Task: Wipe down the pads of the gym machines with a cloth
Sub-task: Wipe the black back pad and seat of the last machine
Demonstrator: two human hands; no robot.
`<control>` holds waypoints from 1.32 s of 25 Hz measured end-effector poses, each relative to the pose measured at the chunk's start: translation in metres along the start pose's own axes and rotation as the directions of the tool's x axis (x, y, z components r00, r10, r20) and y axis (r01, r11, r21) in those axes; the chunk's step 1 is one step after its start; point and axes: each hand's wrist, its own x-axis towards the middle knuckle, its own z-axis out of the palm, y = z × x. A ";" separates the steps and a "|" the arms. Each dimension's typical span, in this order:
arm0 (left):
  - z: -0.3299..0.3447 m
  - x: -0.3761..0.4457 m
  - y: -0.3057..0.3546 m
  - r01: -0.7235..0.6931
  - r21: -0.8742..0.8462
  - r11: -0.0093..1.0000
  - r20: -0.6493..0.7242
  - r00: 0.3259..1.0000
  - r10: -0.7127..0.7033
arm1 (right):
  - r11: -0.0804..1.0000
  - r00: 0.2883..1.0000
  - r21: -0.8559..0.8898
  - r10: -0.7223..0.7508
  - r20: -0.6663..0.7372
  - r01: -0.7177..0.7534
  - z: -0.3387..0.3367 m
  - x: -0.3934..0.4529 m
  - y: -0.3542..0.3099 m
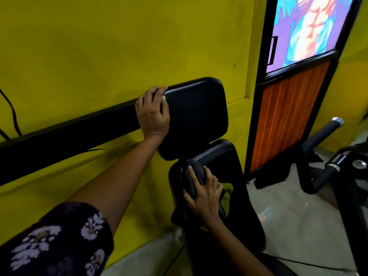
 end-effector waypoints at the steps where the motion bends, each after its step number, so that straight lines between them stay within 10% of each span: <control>1: 0.000 0.000 0.000 -0.003 -0.004 1.000 0.002 1.000 0.003 | 0.997 0.997 0.018 0.075 0.009 -0.075 0.004 -0.006 0.007; 6: -0.001 -0.002 0.003 -0.017 0.001 1.000 -0.038 0.999 0.017 | 0.687 0.728 0.264 0.678 0.104 -0.677 0.015 -0.006 0.011; 11: -0.007 -0.042 0.013 -0.335 -0.071 0.940 0.107 0.934 0.341 | 0.921 0.951 0.249 0.310 0.000 -0.300 0.016 -0.030 -0.017; 15: -0.008 -0.131 0.030 -0.502 -0.405 0.764 0.439 0.626 0.645 | 0.738 0.787 0.335 0.616 0.017 -0.585 0.022 -0.018 0.001; 18: 0.002 -0.158 0.017 -0.529 -0.345 0.776 0.563 0.544 0.622 | 0.854 0.896 0.304 0.444 -0.004 -0.421 0.019 -0.027 -0.024; 21: 0.011 -0.153 0.011 -0.551 -0.346 0.759 0.561 0.527 0.638 | 0.918 0.951 0.265 0.309 -0.012 -0.295 0.028 -0.036 0.009; 25: 0.018 -0.142 0.006 -0.479 -0.418 0.772 0.546 0.548 0.634 | 0.622 0.673 0.371 0.740 0.012 -0.690 0.030 0.007 0.050; 30: 0.016 -0.149 0.006 -0.430 -0.390 0.814 0.545 0.605 0.581 | 0.922 0.879 0.223 0.374 -0.295 -0.318 0.019 0.039 0.052; 33: 0.020 -0.143 0.009 -0.404 -0.382 0.832 0.551 0.623 0.555 | 0.856 0.808 0.179 0.517 -0.283 -0.485 0.031 0.046 0.078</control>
